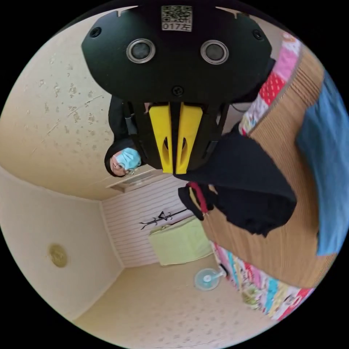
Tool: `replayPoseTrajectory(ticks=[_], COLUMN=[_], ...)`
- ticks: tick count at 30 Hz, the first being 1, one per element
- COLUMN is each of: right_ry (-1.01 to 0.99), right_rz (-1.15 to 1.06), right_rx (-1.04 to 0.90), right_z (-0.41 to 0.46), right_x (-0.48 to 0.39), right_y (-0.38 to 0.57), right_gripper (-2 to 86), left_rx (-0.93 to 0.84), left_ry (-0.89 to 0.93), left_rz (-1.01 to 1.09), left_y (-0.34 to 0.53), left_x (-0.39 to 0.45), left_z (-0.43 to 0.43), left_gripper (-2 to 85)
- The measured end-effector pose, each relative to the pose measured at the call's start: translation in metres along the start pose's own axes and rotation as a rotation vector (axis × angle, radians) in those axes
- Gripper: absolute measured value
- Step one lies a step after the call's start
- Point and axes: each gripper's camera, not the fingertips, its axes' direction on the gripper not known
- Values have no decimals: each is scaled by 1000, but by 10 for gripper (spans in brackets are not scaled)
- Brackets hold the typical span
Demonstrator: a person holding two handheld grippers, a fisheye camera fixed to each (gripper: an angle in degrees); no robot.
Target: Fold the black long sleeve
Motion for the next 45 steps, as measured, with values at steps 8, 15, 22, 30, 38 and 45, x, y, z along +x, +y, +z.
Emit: replayPoseTrajectory(ticks=[8,15,22,30,38,45], right_ry=[-11,-30,-24,14,76,195], right_rz=[3,12,-1,-12,3,133], right_rx=[1,-3,6,8,4,-73], right_z=[-3,-4,-2,5,16,13], right_x=[-1,2,1,-4,-13,-28], right_y=[1,0,0,-3,-7,-15], right_gripper=[3,2,2,3,3,9], left_rx=[65,91,-189,61,20,163], left_ry=[261,133,-498,-1682,-1952,-1691], left_rz=[-41,-54,127,26,104,10], left_y=[-170,-161,-75,150,181,207], left_x=[-230,-322,-240,-250,-283,-290], left_z=[191,286,290,327,400,354], left_gripper=[53,88,87,86,52,58])
